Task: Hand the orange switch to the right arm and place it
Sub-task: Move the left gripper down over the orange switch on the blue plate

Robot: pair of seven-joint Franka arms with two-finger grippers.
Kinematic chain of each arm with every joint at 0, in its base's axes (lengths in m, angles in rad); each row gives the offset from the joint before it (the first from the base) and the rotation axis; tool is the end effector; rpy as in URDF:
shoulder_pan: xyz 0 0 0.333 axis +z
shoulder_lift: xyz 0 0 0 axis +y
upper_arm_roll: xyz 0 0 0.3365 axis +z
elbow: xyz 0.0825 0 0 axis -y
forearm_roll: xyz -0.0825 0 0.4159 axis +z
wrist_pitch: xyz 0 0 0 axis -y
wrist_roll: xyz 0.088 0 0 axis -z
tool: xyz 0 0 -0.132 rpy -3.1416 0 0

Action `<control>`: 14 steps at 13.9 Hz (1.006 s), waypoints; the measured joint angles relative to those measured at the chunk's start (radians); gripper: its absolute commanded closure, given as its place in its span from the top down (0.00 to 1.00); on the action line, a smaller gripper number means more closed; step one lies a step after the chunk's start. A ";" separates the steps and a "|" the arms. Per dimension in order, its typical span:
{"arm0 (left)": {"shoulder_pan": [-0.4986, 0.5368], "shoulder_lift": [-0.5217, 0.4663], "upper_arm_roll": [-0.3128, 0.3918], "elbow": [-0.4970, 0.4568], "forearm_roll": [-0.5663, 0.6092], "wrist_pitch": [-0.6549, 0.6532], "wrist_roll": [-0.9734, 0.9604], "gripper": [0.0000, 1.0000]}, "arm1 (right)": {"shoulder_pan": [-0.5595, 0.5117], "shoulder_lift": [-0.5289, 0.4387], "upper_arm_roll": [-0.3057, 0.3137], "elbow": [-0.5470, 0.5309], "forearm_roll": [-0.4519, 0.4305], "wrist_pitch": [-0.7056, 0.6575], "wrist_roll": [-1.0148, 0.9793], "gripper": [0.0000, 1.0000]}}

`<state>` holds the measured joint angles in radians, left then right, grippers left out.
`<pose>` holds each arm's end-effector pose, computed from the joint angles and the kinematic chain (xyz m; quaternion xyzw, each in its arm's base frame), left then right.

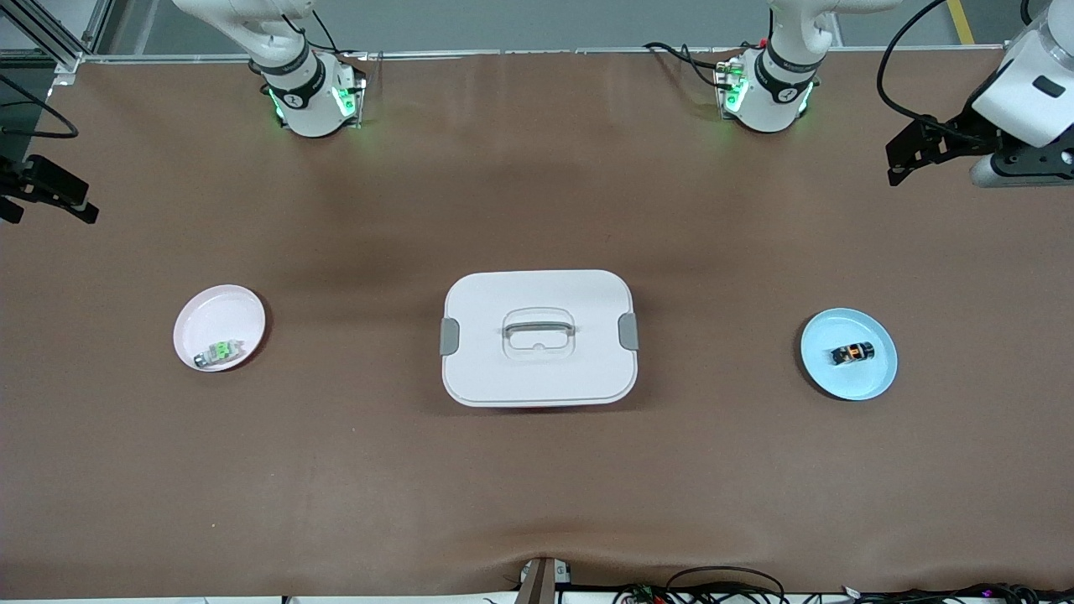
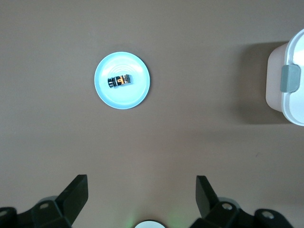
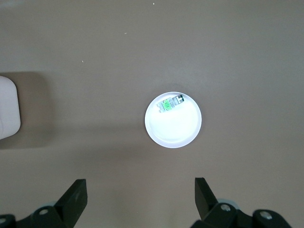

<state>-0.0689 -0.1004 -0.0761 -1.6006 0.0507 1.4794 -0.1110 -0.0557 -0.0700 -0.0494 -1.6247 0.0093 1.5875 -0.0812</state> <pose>0.5377 -0.0736 0.6540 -0.9994 0.0147 0.0067 0.0302 0.5625 -0.0591 0.6345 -0.9998 0.0119 -0.0169 0.0048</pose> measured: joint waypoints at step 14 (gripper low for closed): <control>0.107 0.086 0.007 -0.054 0.000 0.068 0.013 1.00 | 0.000 0.000 0.000 -0.001 0.000 0.000 0.000 1.00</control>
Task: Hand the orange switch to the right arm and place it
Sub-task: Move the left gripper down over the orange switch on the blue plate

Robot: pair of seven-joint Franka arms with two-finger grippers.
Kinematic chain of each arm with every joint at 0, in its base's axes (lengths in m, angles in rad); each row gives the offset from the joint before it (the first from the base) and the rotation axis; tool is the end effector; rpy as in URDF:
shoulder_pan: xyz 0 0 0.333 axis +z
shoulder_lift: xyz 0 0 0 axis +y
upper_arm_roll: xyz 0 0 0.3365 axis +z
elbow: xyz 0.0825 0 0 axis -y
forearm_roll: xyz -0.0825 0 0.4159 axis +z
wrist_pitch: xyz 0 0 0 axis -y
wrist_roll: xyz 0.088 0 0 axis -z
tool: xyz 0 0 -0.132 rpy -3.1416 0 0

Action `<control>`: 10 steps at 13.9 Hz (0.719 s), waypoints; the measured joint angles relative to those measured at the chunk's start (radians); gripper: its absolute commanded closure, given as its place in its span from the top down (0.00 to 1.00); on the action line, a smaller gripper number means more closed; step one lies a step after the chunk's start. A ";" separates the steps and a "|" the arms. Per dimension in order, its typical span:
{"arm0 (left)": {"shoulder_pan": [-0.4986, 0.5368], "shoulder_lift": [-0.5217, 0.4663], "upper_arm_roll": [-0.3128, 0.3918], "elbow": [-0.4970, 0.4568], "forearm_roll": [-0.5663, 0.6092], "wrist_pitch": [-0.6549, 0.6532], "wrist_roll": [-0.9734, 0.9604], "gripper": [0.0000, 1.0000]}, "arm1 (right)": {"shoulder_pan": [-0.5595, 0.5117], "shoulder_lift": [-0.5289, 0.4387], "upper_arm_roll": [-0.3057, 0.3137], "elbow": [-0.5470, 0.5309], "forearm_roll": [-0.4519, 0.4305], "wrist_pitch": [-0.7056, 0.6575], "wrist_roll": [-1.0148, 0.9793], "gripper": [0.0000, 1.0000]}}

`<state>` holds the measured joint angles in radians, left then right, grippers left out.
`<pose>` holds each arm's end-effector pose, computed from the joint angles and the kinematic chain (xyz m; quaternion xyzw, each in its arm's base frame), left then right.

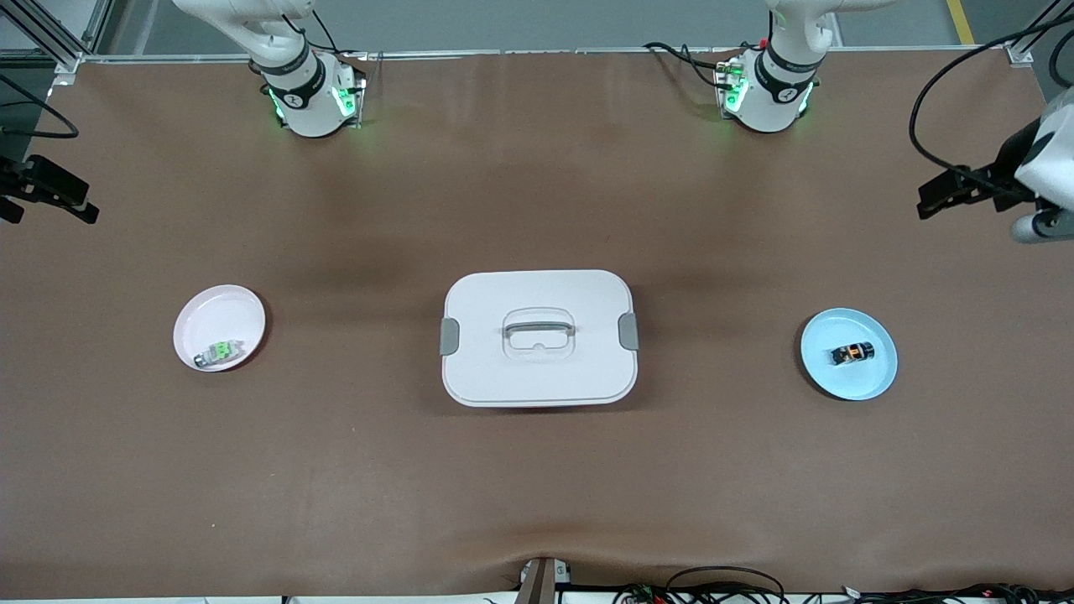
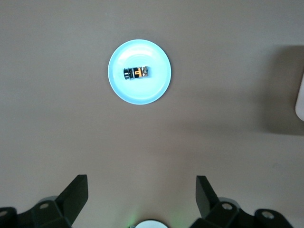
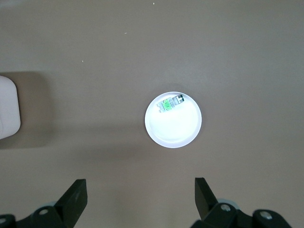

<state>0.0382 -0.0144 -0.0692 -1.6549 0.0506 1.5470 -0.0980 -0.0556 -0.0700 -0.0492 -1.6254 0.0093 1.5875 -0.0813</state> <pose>0.5735 -0.0112 0.5845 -0.9980 -0.0329 0.0450 0.0287 0.5625 -0.0589 0.6342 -0.9998 0.0117 -0.0165 0.0049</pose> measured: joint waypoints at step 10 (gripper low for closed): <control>0.098 0.152 0.002 -0.255 0.001 0.414 0.117 1.00 | 0.000 0.000 0.000 -0.002 0.000 0.000 0.000 1.00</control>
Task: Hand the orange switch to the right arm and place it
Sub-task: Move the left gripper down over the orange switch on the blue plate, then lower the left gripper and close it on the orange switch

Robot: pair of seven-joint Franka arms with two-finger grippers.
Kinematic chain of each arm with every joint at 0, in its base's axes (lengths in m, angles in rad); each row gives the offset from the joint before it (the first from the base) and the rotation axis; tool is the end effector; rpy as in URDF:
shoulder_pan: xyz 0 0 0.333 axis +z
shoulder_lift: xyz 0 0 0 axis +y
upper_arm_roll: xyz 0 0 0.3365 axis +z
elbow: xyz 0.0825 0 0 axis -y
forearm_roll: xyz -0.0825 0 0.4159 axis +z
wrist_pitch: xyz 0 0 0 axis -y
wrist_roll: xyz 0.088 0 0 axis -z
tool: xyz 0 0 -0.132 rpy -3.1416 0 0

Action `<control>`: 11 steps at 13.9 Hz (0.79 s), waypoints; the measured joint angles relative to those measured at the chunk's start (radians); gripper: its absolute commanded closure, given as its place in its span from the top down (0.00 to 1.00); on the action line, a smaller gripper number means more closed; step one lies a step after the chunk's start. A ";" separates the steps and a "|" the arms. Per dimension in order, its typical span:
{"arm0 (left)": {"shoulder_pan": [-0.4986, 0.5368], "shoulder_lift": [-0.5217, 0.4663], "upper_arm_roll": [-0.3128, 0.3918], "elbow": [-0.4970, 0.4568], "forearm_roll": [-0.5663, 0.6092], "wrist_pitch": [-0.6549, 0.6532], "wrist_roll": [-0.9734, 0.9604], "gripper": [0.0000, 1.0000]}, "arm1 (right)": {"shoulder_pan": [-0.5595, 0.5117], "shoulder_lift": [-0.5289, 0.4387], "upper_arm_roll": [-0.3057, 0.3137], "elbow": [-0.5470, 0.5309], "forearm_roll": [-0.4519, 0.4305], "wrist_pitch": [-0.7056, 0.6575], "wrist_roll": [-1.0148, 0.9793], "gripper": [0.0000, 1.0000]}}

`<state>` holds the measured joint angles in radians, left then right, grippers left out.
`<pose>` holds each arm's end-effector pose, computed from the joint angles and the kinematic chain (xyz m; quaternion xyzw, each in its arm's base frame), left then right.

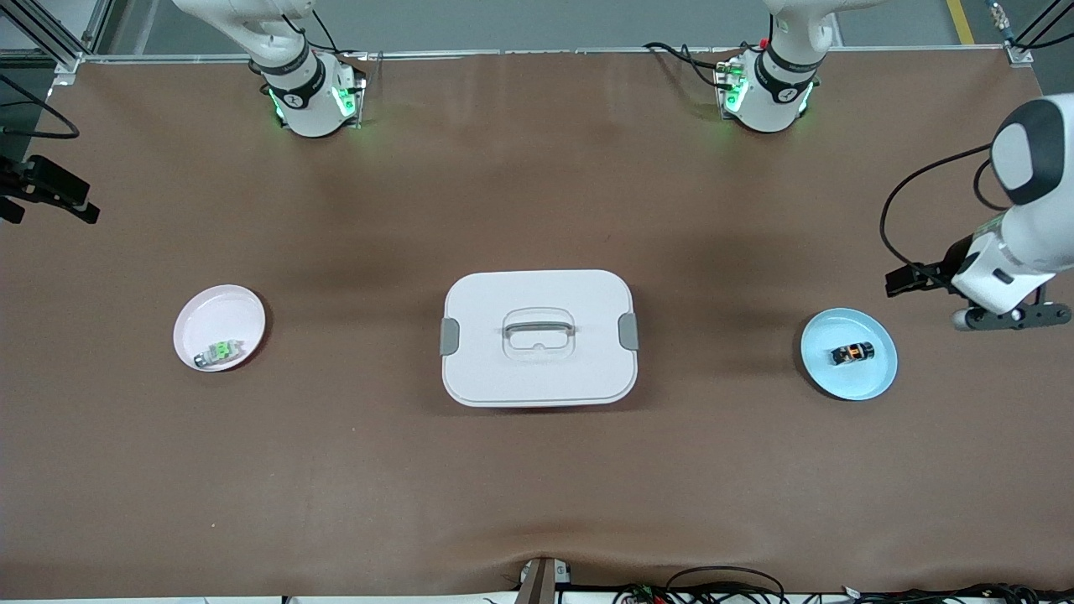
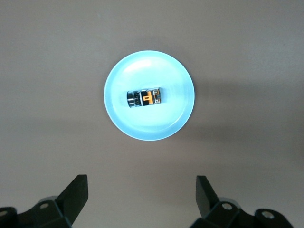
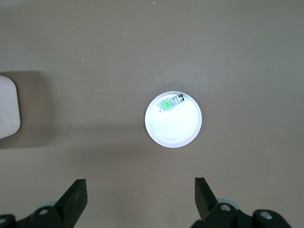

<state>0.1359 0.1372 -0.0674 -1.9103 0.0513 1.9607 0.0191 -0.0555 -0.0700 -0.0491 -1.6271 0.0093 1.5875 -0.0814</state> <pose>0.6096 0.0474 0.3986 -0.9988 -0.0140 0.0440 0.0168 0.5624 -0.0588 0.6333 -0.9998 0.0116 -0.0157 0.0049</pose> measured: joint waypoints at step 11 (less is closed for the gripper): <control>-0.001 0.228 -0.003 -0.003 0.000 0.200 0.042 1.00 | 0.000 0.000 0.000 -0.001 0.000 0.000 0.000 1.00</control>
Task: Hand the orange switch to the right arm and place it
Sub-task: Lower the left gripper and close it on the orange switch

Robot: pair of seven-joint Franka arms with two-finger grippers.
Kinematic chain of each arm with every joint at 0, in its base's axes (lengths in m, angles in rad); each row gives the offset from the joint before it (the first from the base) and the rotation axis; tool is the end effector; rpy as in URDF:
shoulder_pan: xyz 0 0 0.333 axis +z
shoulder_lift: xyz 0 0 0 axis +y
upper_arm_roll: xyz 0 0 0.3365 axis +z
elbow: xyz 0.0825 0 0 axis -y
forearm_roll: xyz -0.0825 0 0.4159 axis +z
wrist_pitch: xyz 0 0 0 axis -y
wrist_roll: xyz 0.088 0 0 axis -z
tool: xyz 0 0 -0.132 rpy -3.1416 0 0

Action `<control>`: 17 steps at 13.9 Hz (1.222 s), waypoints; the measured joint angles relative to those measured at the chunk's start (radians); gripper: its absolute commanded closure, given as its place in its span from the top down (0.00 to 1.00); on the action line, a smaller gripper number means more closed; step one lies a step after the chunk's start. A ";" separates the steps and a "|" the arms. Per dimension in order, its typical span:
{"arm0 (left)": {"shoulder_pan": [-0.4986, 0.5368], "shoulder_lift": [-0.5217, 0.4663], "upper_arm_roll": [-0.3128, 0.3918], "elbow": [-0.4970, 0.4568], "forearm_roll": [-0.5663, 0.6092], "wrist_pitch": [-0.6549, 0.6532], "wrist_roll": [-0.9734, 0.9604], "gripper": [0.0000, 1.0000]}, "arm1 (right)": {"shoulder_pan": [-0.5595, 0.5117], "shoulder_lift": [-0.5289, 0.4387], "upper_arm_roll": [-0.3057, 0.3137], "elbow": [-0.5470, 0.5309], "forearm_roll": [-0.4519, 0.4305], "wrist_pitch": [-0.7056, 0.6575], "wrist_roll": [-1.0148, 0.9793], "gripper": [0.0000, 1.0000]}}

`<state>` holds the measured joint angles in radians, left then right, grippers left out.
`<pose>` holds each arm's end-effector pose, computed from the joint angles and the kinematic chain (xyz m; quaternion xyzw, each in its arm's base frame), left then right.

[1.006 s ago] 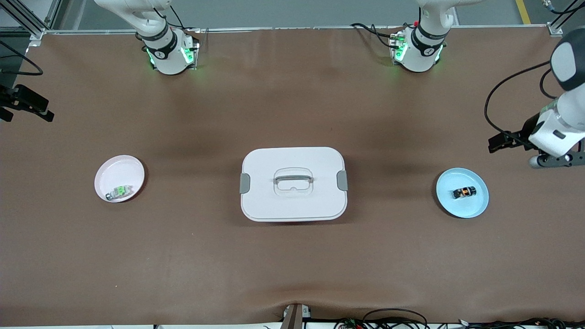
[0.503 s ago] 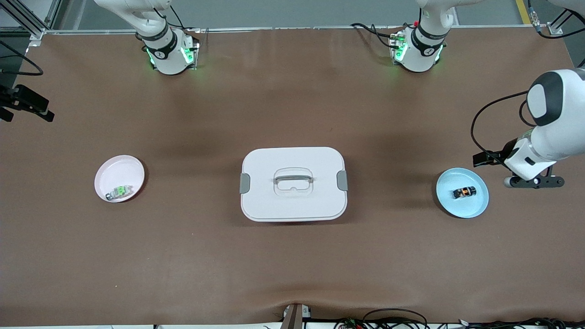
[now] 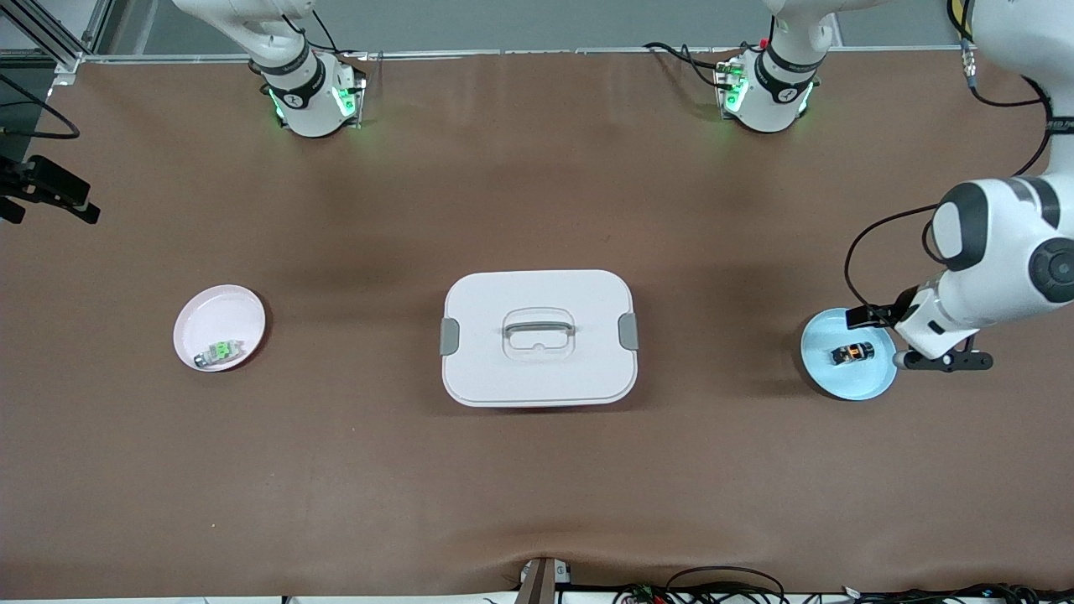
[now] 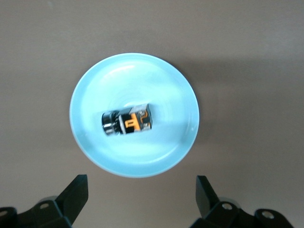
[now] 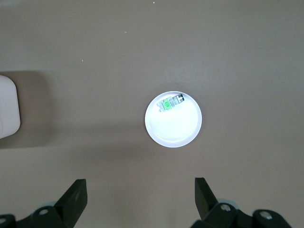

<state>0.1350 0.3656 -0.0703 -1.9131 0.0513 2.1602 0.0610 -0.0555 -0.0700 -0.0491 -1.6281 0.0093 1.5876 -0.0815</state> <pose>0.6372 0.0458 0.2691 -0.9982 0.0121 0.0590 0.0041 0.5624 -0.0588 0.6328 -0.9998 0.0115 -0.0152 0.0050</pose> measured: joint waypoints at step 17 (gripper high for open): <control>0.051 0.167 -0.001 0.009 0.061 0.179 -0.088 1.00 | 0.000 0.000 0.000 0.000 0.000 0.000 0.000 1.00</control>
<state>0.1860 0.5322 -0.0712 -1.9037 0.1122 2.3391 -0.0274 -0.0555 -0.0700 -0.0491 -1.6285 0.0093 1.5876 -0.0815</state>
